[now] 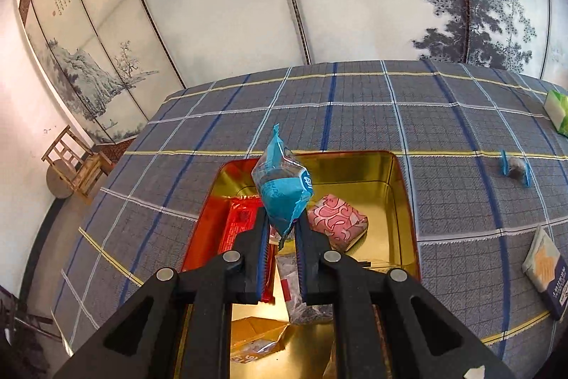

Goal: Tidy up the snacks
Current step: 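Carry the teal candy over the tin and open the left gripper, then grasp the clear candy with blue ends using the right gripper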

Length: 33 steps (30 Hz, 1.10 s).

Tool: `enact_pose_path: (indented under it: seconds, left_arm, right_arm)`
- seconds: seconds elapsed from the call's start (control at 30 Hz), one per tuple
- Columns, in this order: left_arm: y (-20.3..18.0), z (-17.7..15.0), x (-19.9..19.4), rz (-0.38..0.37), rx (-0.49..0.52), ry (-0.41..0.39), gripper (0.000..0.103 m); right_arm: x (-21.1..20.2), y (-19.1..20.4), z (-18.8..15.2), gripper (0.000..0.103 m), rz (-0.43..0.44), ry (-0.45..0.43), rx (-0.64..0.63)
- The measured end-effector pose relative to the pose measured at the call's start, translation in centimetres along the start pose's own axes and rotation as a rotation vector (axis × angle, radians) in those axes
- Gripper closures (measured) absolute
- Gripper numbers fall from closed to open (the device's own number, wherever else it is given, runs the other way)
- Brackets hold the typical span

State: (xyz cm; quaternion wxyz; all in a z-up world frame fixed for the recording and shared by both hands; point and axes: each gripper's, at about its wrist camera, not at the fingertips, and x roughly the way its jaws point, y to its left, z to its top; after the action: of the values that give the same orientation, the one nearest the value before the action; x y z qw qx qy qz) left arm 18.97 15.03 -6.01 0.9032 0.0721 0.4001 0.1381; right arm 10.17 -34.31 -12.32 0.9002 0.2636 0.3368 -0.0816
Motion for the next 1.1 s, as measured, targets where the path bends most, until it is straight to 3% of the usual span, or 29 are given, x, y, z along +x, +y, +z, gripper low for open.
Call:
enact_pose_path:
  seconds: [0.27, 0.5, 0.73, 0.87, 0.9, 0.93, 0.97, 1.0, 1.03, 1.1]
  left_arm:
    - [1.8, -1.0, 1.0, -0.013, -0.017, 0.029, 0.091]
    - [4.3, -3.4, 1.5, -0.084, -0.067, 0.071, 0.091]
    - [5.1, -4.6, 1.4, -0.078, -0.057, 0.054, 0.093]
    - [5.8, -4.2, 0.8, -0.133, -0.111, 0.026, 0.091]
    - [5.9, -4.0, 0.1, -0.154, -0.114, -0.002, 0.087]
    - [5.9, -4.0, -0.6, -0.166, -0.103, -0.027, 0.066]
    - [6.0, -3.9, -1.4, -0.164, -0.093, -0.051, 0.032]
    - [6.1, -3.9, -2.3, -0.156, -0.096, -0.078, 0.017]
    - [6.4, -4.1, -3.5, -0.157, -0.109, -0.115, 0.009]
    - [7.3, -4.6, -6.0, -0.216, -0.136, -0.182, 0.009]
  right_arm:
    - [0.0, 0.0, 0.0, 0.03, 0.0, 0.0, 0.001]
    - [0.0, 0.1, 0.0, 0.03, 0.0, 0.0, 0.0]
    - [0.0, 0.1, 0.0, 0.03, -0.001, 0.0, 0.0]
    - [0.0, 0.1, 0.0, 0.03, -0.002, 0.001, -0.001]
    - [0.0, 0.2, 0.0, 0.03, -0.003, 0.001, -0.001]
    - [0.0, 0.2, 0.0, 0.029, -0.004, 0.001, -0.002]
    - [0.0, 0.2, 0.0, 0.029, -0.008, 0.002, -0.006]
    - [0.1, 0.3, -0.1, 0.029, -0.012, 0.004, -0.011]
    - [0.1, 0.4, -0.1, 0.029, -0.017, 0.006, -0.017]
    - [0.2, 0.5, -0.2, 0.028, -0.026, 0.011, -0.029]
